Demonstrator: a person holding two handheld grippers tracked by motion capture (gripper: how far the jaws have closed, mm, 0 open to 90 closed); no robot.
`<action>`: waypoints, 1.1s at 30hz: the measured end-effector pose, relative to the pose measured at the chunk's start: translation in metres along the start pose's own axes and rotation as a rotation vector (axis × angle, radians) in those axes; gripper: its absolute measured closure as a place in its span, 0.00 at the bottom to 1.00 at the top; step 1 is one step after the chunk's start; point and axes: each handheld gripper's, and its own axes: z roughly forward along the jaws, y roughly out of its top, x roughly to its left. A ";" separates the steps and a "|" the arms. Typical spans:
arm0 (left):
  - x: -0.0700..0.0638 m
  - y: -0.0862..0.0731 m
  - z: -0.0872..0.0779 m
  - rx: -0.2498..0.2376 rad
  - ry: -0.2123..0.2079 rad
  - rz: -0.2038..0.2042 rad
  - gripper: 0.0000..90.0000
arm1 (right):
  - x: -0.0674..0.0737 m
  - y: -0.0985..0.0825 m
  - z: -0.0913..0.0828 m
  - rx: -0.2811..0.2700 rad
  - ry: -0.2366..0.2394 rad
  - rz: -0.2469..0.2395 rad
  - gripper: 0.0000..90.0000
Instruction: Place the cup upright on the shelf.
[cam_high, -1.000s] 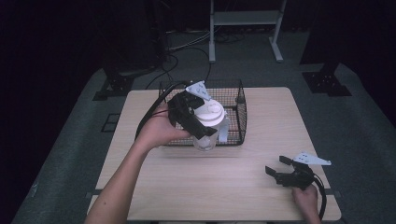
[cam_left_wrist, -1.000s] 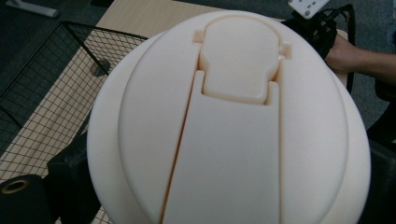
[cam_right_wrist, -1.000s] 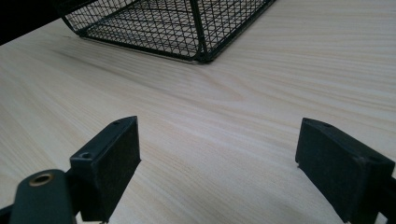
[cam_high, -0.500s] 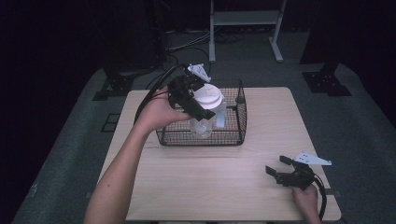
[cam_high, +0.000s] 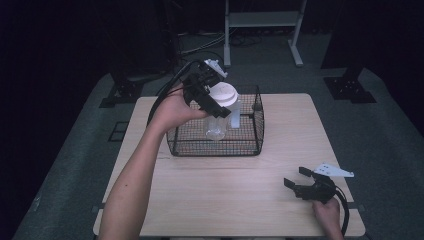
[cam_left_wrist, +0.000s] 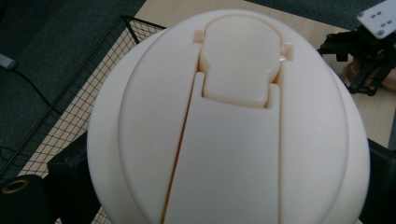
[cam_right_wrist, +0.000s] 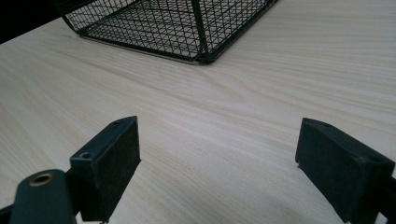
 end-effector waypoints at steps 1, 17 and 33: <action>0.002 0.000 0.001 0.004 0.004 -0.003 0.06 | 0.000 0.000 0.000 0.001 -0.001 -0.001 0.14; 0.035 -0.002 0.034 0.042 0.046 -0.105 0.06 | -0.001 0.000 -0.001 -0.016 0.001 0.017 0.14; 0.056 -0.007 0.063 0.037 0.062 -0.184 0.06 | -0.002 0.000 -0.001 -0.024 0.004 0.023 0.14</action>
